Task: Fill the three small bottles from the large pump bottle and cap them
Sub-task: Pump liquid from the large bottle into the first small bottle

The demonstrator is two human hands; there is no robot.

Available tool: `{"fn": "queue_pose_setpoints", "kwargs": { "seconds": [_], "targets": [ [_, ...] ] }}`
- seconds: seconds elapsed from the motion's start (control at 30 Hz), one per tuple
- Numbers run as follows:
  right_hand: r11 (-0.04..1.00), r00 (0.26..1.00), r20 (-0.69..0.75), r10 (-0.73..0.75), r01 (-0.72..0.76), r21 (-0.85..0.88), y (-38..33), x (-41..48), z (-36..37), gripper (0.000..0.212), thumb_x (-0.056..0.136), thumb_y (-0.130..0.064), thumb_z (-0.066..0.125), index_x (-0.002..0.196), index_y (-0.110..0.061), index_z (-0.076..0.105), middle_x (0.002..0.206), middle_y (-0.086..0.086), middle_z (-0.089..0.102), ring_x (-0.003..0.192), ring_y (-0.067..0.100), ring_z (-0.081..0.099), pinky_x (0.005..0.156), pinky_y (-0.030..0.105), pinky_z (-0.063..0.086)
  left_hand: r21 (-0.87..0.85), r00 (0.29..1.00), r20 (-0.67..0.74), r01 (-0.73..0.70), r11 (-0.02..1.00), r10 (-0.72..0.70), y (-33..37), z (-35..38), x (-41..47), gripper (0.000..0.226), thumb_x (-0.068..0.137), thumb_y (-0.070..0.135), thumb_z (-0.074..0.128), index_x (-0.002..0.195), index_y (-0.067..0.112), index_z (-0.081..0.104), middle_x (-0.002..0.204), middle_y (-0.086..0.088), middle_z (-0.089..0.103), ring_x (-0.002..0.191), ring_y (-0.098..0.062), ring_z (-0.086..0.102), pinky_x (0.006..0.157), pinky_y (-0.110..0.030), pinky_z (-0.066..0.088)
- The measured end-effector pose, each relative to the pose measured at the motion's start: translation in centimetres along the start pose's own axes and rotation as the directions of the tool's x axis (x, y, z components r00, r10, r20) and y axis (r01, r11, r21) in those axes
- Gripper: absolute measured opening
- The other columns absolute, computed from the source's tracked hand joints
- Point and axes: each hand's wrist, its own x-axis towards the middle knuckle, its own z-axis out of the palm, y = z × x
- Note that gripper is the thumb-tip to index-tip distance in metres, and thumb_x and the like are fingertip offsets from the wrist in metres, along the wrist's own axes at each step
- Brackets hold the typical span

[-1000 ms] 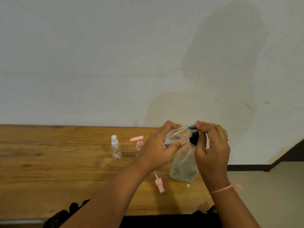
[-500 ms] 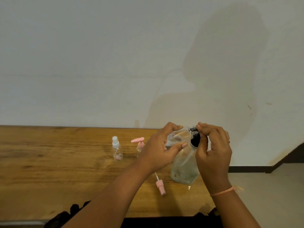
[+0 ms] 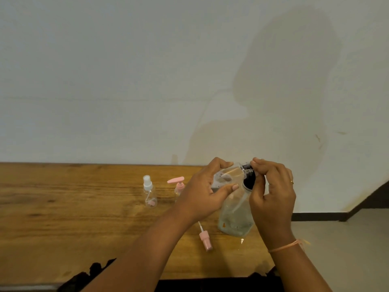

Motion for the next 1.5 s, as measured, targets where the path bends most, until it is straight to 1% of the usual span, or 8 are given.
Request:
{"fn": "queue_pose_setpoints", "kwargs": {
  "seconds": [0.13,0.27,0.57,0.77,0.9,1.03,1.43,1.5],
  "targets": [
    [1.000,1.000,-0.006,-0.009,0.009,0.012,0.4,0.0,0.4,0.021,0.078,0.012,0.056,0.094,0.002,0.065,0.095,0.010,0.064,0.096,0.010,0.050,0.090,0.005,0.034,0.000,1.000,0.010,0.021,1.000,-0.021,-0.1,-0.1,0.2,0.027,0.083,0.034,0.066,0.094,0.046,0.045,0.093,0.015,0.062,0.081,0.001,0.060,0.067,-0.016,0.045],
    [1.000,1.000,0.019,-0.023,0.023,-0.008,0.9,-0.3,0.6,0.022,0.077,0.012,0.056,0.095,0.002,0.065,0.095,0.013,0.065,0.094,0.016,0.054,0.090,0.008,0.034,0.011,0.999,0.025,0.047,0.999,-0.047,-0.1,0.0,0.0,0.029,0.085,0.026,0.068,0.092,0.042,0.044,0.096,0.014,0.062,0.079,0.004,0.058,0.065,-0.012,0.042],
    [1.000,1.000,-0.010,-0.018,0.018,-0.002,0.2,0.1,0.2,0.018,0.081,0.007,0.054,0.094,0.002,0.065,0.096,0.012,0.065,0.097,0.008,0.048,0.088,0.006,0.036,0.004,1.000,-0.006,0.013,1.000,-0.013,-0.1,0.1,0.0,0.027,0.081,0.039,0.063,0.096,0.052,0.045,0.102,0.012,0.065,0.093,-0.006,0.063,0.076,-0.030,0.055],
    [0.999,0.999,-0.005,-0.033,0.034,0.010,0.9,-0.4,0.7,0.019,0.080,0.009,0.054,0.094,0.002,0.064,0.095,0.013,0.064,0.096,0.012,0.051,0.083,0.019,0.040,0.039,0.998,0.022,0.053,0.998,-0.054,-0.3,0.1,-0.1,0.029,0.086,0.029,0.067,0.092,0.044,0.043,0.097,0.017,0.059,0.082,0.002,0.058,0.065,-0.013,0.043],
    [1.000,1.000,0.011,-0.027,0.027,-0.010,0.9,-0.8,0.7,0.020,0.078,0.011,0.055,0.094,0.002,0.064,0.094,0.013,0.065,0.096,0.015,0.053,0.091,0.010,0.035,0.043,0.998,0.012,0.057,0.997,-0.058,-0.3,0.1,-0.3,0.028,0.086,0.028,0.067,0.091,0.043,0.043,0.094,0.015,0.062,0.081,0.003,0.058,0.064,-0.012,0.045],
    [1.000,1.000,-0.020,-0.007,0.007,0.009,0.3,-0.4,0.5,0.018,0.084,0.003,0.050,0.094,0.002,0.064,0.096,0.013,0.065,0.095,0.018,0.056,0.091,0.008,0.033,0.048,0.999,-0.001,0.033,0.998,-0.033,-0.2,0.2,-0.4,0.027,0.084,0.036,0.065,0.103,0.039,0.047,0.106,0.011,0.063,0.095,-0.003,0.061,0.077,-0.026,0.054],
    [1.000,1.000,0.004,-0.004,0.004,0.001,0.7,-0.3,0.8,0.016,0.083,0.003,0.052,0.093,0.002,0.065,0.094,0.014,0.065,0.092,0.021,0.056,0.087,0.007,0.035,0.067,0.998,0.010,0.064,0.996,-0.064,-0.4,0.1,-0.1,0.027,0.086,0.033,0.066,0.101,0.039,0.045,0.109,0.012,0.061,0.094,-0.005,0.061,0.072,-0.017,0.050],
    [1.000,1.000,-0.009,-0.005,0.005,0.008,0.4,-0.3,0.6,0.018,0.084,0.002,0.049,0.092,0.002,0.065,0.095,0.013,0.065,0.094,0.016,0.054,0.087,0.007,0.035,0.043,0.998,0.009,0.057,0.997,-0.058,-0.4,0.1,-0.1,0.027,0.085,0.035,0.066,0.103,0.038,0.046,0.110,0.011,0.062,0.095,-0.005,0.061,0.075,-0.023,0.053]
  ]
}}
